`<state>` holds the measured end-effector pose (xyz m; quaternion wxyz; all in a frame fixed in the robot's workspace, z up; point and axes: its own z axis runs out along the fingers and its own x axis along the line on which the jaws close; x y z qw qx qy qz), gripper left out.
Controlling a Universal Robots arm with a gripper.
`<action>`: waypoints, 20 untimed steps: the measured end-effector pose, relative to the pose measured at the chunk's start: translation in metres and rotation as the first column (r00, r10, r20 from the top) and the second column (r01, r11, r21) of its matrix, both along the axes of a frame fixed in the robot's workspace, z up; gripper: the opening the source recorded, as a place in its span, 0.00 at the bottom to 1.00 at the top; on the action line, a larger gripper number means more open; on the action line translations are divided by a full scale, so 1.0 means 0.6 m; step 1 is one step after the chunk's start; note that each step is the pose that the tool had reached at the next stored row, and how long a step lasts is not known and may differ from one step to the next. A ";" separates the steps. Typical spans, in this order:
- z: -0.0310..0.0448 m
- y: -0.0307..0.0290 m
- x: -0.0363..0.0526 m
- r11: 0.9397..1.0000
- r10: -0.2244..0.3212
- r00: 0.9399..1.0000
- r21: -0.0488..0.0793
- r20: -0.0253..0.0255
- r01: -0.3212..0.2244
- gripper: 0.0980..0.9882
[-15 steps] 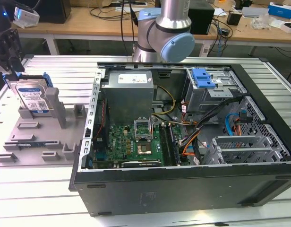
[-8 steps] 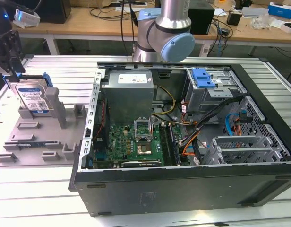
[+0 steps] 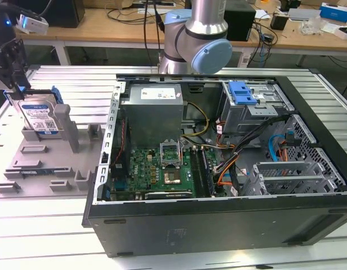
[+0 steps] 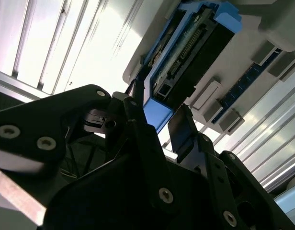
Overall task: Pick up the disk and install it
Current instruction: 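Pick up the disk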
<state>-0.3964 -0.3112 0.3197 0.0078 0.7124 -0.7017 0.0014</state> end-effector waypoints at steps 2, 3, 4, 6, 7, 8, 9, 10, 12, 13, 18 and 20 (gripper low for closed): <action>-0.002 0.0000 0.000 1.000 0.000 1.000 0.000 0.000 0.000 0.43; -0.002 0.0000 0.000 1.000 0.000 1.000 0.000 0.000 0.000 0.43; -0.003 0.0000 0.000 1.000 0.000 1.000 0.000 0.000 0.000 0.43; -0.005 0.0000 0.000 1.000 0.000 1.000 0.000 0.000 0.000 0.43; -0.006 0.0000 0.000 1.000 0.000 1.000 0.000 0.000 0.000 0.43; -0.006 0.0000 0.000 1.000 0.000 1.000 0.000 0.000 0.000 0.43; -0.007 0.0000 0.000 1.000 0.000 1.000 0.000 0.000 0.000 0.43; -0.008 0.0000 0.000 1.000 0.000 1.000 0.000 0.000 0.000 0.43; -0.010 -0.0001 0.000 1.000 0.000 1.000 0.000 0.000 0.000 0.43; -0.011 -0.0001 0.000 1.000 0.000 1.000 0.000 0.000 0.000 0.43; -0.017 -0.0001 0.000 1.000 0.000 1.000 0.000 0.000 0.000 0.43; -0.019 -0.0001 0.000 1.000 0.000 1.000 0.000 0.000 0.000 0.43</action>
